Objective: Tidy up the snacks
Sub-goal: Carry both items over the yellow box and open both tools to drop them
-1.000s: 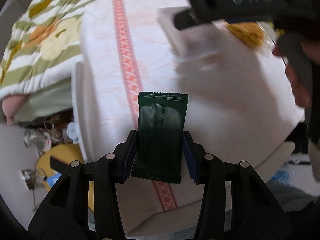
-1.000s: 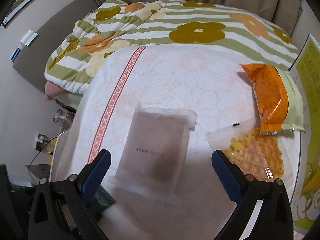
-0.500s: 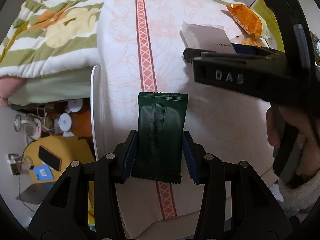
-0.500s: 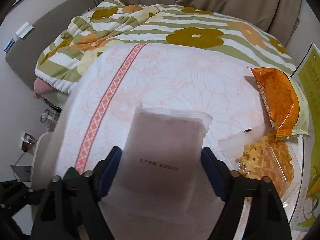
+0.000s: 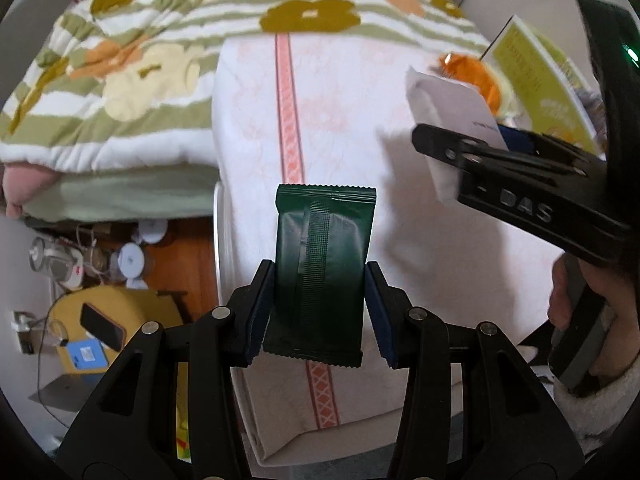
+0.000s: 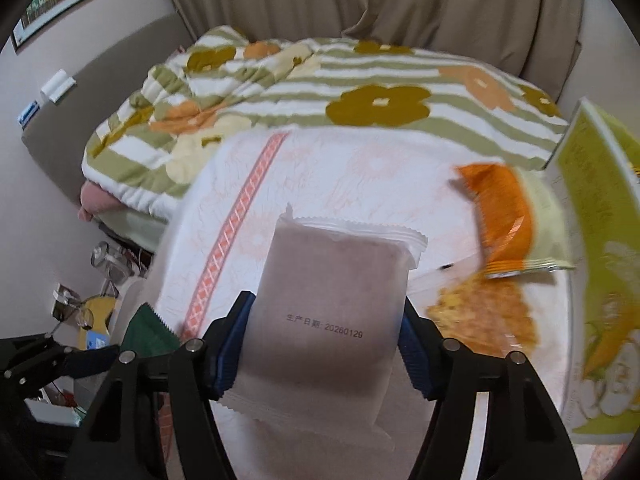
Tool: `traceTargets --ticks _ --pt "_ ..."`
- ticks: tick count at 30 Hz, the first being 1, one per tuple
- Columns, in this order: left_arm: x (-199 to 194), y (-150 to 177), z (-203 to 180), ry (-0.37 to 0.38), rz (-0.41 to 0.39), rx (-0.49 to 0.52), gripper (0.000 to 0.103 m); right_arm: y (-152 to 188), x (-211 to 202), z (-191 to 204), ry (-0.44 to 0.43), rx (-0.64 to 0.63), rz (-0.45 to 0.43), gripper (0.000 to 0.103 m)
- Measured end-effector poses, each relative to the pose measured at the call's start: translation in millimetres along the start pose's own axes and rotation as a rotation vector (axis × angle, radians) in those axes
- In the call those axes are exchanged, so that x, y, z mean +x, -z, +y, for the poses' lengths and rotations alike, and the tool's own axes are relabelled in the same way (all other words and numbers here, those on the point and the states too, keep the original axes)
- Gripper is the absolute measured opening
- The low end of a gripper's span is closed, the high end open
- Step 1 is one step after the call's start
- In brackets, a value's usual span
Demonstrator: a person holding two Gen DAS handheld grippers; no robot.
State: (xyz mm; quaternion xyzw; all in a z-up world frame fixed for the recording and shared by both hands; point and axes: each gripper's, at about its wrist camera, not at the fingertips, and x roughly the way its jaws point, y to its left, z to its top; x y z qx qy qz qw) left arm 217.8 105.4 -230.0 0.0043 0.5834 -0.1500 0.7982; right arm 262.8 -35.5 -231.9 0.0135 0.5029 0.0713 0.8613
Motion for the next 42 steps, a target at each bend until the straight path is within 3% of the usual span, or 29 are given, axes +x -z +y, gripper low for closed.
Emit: traceTargets --ticks 11,23,29,32,36,42 --pt "-77.7 -59.8 -55.5 0.084 -0.189 0.124 0.041 -8.8 -117.6 -43.6 0.033 0.136 -0.130 0.063" --pt "-118.6 -129.6 -203.1 0.181 -0.317 0.242 0.041 -10.8 -212.5 -167.6 0.092 0.214 -0.255 0.063" --pt "-101.8 -163.3 -287.4 0.248 -0.316 0.253 0.041 -11.4 -233.0 -242.8 0.109 0.196 -0.265 0.063" --pt "-79.0 -180.6 -326.5 0.274 -0.280 0.241 0.041 -10.7 -236.7 -279.8 0.116 0.200 -0.256 0.063" --pt "-46.6 -196.0 -359.8 0.256 -0.224 0.218 0.041 -10.2 -230.4 -322.0 0.102 0.206 -0.221 0.063" --pt "-5.7 -209.8 -379.8 0.204 -0.129 0.191 0.041 -11.2 -206.8 -358.8 0.053 0.223 -0.166 0.063"
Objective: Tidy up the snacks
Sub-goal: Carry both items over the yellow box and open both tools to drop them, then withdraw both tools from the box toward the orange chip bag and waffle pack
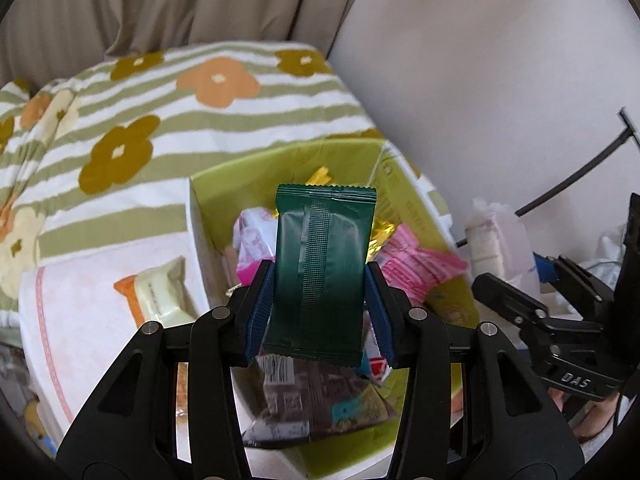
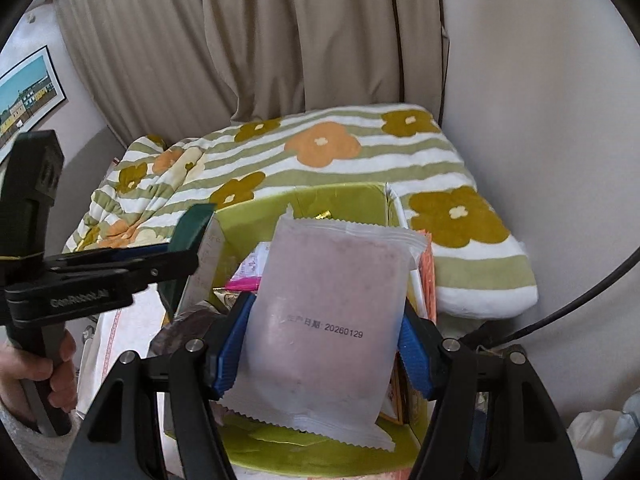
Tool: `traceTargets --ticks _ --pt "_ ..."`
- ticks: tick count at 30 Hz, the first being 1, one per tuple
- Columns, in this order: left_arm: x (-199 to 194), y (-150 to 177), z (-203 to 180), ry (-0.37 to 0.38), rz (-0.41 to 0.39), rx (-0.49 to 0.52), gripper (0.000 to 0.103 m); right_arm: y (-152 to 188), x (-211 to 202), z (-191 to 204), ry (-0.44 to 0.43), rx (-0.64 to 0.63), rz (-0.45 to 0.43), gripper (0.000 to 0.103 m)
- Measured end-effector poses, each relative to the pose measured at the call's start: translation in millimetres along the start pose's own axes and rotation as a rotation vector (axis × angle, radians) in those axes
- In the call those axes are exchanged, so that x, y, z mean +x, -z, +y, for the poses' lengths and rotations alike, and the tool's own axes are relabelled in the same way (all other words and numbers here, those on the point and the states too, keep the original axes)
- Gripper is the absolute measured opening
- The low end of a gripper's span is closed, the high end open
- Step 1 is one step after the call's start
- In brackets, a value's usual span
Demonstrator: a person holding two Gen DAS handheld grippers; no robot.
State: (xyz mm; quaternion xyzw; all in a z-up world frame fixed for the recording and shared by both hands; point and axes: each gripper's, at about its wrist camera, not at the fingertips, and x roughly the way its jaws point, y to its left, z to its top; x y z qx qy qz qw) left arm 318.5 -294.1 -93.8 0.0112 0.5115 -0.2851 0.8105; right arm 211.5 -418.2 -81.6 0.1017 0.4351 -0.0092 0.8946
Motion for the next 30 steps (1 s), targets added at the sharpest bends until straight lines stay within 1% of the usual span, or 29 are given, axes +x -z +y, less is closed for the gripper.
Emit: traceTargets --ticks 2,4,5,6,7,8,15,19,21,22,23,24,25,30 --pt "13.4 -3.6 1.2 -0.018 0.037 -0.005 0.041 -0.9 7.5 -2.0 -0.012 0.002 0.013 0.063" --pt "21.4 -7.4 2.2 -0.049 0.058 -0.006 0.043 -2.9 13.2 -3.8 -0.019 0.006 0.019 0.063" --pt "22.6 -7.9 2.6 -0.061 0.063 0.000 0.055 -3.6 15.3 -4.7 -0.022 0.009 0.021 0.063" --pt "24.1 -9.2 3.8 -0.076 0.067 0.011 0.084 -4.3 17.0 -4.2 -0.024 0.014 0.023 0.063" --pt "22.4 -8.8 4.7 -0.092 0.060 0.019 0.099 -4.8 18.1 -6.3 -0.025 0.019 0.024 0.063" --pt "18.1 -8.0 7.1 -0.106 0.039 0.019 0.103 -5.0 19.1 -6.7 -0.027 0.023 0.027 0.063" --pt "-3.9 1.0 45.6 -0.090 0.024 -0.084 0.103 -9.8 26.8 2.1 -0.059 0.009 0.041 0.063" --pt "-16.6 4.8 58.8 -0.112 0.013 -0.098 0.103 -10.7 39.0 11.6 -0.076 0.004 0.078 0.063" --pt "-22.5 8.5 64.6 -0.114 0.004 -0.107 0.103 -10.1 44.5 15.7 -0.084 0.000 0.101 0.066" --pt "-25.2 11.5 68.3 -0.119 0.002 -0.115 0.103 -9.4 42.5 17.6 -0.087 -0.008 0.085 0.077" --pt "-28.1 14.9 72.2 -0.128 0.000 -0.125 0.103 -8.8 39.6 18.6 -0.088 -0.014 0.066 0.093" --pt "-30.5 18.4 75.2 -0.134 -0.002 -0.133 0.103 -7.3 34.9 19.5 -0.090 -0.021 0.045 0.098" --pt "-33.0 22.3 78.2 -0.138 -0.004 -0.143 0.103 -5.2 32.8 19.0 -0.092 -0.024 0.038 0.100" --pt "-48.6 46.2 92.2 -0.168 -0.017 -0.188 0.103 4.2 30.8 13.6 -0.098 -0.010 0.051 0.100"
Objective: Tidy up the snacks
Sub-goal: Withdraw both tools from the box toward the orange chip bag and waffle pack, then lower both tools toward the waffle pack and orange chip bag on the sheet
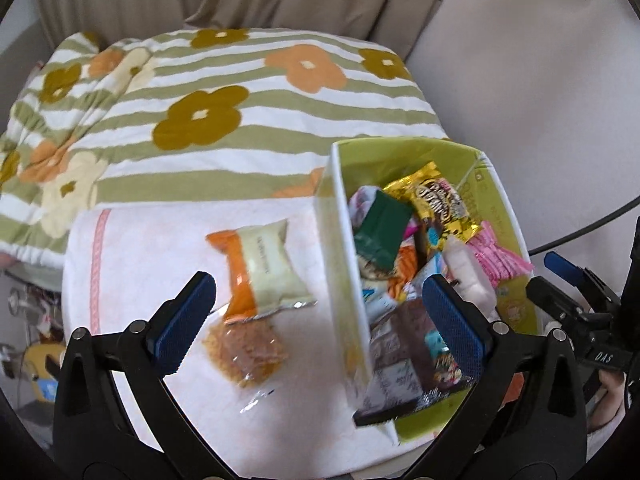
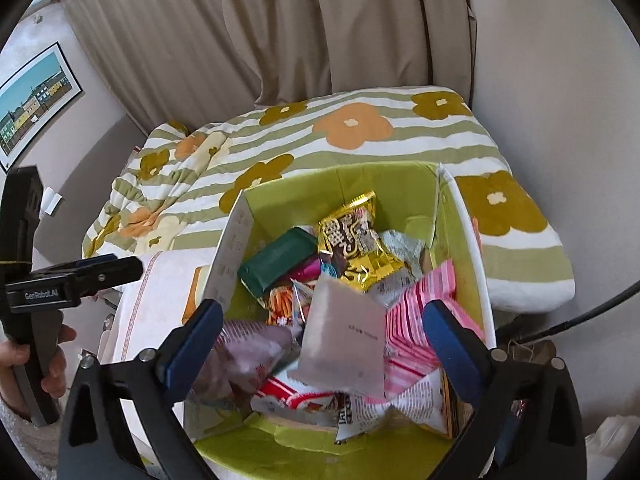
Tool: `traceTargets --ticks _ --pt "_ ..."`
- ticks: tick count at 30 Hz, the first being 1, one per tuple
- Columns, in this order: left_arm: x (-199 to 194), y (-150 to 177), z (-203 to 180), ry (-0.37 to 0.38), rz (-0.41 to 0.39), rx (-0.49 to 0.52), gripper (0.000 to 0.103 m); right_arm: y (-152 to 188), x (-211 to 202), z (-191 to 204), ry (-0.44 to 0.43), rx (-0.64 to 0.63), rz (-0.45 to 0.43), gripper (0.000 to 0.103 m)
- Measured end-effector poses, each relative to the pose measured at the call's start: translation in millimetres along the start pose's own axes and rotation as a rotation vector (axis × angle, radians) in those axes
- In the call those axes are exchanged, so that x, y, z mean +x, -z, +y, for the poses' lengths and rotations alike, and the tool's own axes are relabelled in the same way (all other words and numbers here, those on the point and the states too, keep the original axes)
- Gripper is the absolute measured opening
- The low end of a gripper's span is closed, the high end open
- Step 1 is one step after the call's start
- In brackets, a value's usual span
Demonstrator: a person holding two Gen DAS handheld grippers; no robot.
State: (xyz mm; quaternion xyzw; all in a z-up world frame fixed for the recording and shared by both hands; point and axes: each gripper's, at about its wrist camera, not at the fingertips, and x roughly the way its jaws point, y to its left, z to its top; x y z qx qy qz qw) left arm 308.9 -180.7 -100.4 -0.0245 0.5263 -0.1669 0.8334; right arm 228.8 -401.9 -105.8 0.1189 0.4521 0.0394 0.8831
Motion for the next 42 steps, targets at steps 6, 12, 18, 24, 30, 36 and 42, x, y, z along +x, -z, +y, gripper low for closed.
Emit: traceTargets --ticks 6,12,18,24,30,36,42 --pt "-26.2 24.9 22.4 -0.044 -0.035 -0.066 0.103 4.9 -10.9 5.8 -0.022 -0.041 -0.016 0.100" --pt "-56.6 52.1 48.3 -0.127 -0.078 -0.130 0.103 3.4 -17.5 15.7 -0.082 -0.090 -0.041 0.100" --pt "-83.6 76.4 83.2 -0.191 -0.103 -0.182 0.103 3.6 -19.7 38.1 -0.122 -0.142 -0.052 0.100" --pt "-91.9 72.3 112.6 -0.179 -0.120 -0.176 0.103 7.3 -22.4 82.6 -0.124 -0.235 -0.065 0.100" --pt "-84.7 43.6 138.2 -0.134 -0.096 -0.092 0.103 10.2 -3.9 134.8 -0.102 -0.282 -0.048 0.100" --pt "-71.1 11.1 168.1 -0.076 -0.055 -0.004 0.103 5.2 20.0 183.7 -0.069 -0.259 -0.034 0.100" --pt "-36.2 7.0 188.1 -0.008 0.044 0.109 0.103 -13.4 50.2 211.0 -0.008 -0.208 -0.021 0.100"
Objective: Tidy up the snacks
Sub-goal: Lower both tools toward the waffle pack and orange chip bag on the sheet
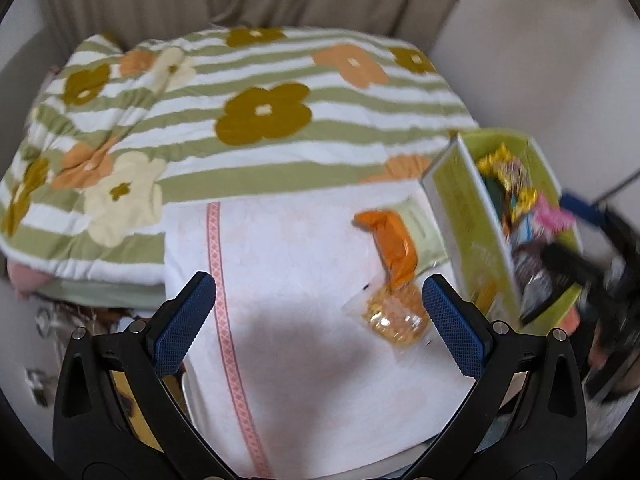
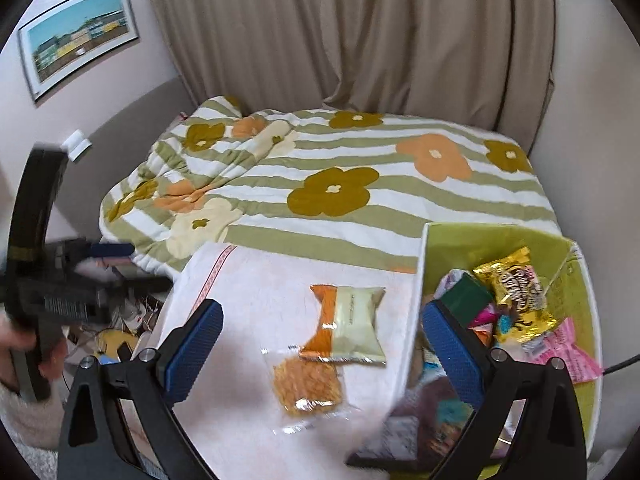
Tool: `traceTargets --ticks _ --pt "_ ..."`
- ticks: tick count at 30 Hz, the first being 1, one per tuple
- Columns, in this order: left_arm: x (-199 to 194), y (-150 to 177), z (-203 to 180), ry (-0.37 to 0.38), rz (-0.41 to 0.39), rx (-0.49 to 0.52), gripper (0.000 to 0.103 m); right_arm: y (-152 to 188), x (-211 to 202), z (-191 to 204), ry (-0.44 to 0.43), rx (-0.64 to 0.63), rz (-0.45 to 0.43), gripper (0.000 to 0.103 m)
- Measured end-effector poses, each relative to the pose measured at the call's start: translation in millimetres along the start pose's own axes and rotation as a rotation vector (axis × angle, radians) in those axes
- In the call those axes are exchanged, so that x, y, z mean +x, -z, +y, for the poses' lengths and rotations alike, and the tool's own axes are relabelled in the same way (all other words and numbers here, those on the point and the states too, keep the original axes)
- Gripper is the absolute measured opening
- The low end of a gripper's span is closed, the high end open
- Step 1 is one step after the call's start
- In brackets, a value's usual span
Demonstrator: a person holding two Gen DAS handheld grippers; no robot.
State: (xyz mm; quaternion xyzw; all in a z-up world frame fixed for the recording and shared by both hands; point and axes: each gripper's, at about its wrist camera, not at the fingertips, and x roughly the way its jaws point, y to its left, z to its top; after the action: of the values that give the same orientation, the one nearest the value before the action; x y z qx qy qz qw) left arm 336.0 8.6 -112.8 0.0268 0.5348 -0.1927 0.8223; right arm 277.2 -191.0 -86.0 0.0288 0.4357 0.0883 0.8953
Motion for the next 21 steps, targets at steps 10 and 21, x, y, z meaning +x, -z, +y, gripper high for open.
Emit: traceTargets --ticks 10,21 --pt "58.9 21.5 23.9 0.115 0.152 0.090 0.102 -10.5 67.3 15.3 0.049 0.078 0.117 0.100" --pt "109.2 69.4 -42.1 0.285 0.153 0.268 0.102 -20.3 104.8 1.6 0.102 0.057 0.195 0.099"
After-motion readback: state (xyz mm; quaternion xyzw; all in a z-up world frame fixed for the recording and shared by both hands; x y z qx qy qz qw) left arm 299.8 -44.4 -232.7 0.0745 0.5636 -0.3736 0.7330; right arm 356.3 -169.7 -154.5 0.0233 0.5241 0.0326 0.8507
